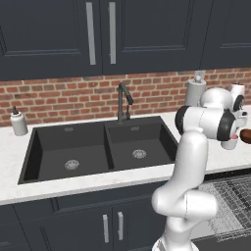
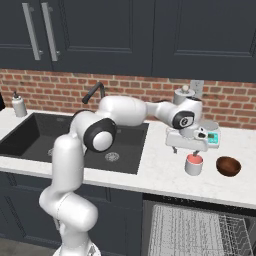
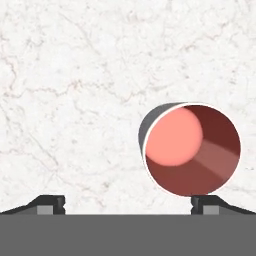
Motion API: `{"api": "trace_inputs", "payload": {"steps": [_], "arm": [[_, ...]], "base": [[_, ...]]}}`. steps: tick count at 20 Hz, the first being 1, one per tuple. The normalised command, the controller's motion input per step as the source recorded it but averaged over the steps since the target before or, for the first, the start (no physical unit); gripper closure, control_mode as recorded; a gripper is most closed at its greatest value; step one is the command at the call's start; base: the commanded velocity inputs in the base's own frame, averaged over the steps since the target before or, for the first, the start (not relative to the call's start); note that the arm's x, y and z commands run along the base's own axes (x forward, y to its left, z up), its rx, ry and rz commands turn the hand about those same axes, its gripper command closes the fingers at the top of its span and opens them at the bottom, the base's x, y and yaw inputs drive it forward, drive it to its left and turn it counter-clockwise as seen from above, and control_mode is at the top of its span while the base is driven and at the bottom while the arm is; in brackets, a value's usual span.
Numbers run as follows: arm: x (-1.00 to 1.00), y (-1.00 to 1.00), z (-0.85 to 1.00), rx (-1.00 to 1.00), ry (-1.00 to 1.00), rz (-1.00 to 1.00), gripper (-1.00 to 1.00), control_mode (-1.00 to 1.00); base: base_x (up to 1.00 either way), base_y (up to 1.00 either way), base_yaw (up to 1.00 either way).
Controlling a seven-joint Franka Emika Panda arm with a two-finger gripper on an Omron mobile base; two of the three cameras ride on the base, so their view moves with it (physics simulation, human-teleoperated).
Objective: Pick up the cup and bowl from the counter, place them in the dishwasher, and close the dishwasher door.
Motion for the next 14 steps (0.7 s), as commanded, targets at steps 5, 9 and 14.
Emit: {"api": "trace_inputs", "payload": {"steps": [5, 9, 14], "arm": [[0.24, 0.0, -0.03, -0.08, -0.06, -0.01, -1.0, -1.0], [0.17, -0.01, 0.0, -0.02, -0.02, -0.04, -1.0, -1.0], [0.03, -0.05, 0.0, 0.0, 0.0, -0.03, -1.0, -1.0]], "base": [[0.0, 0.0, 0.0], [0.0, 0.0, 0.0], [0.0, 0.0, 0.0]]}}
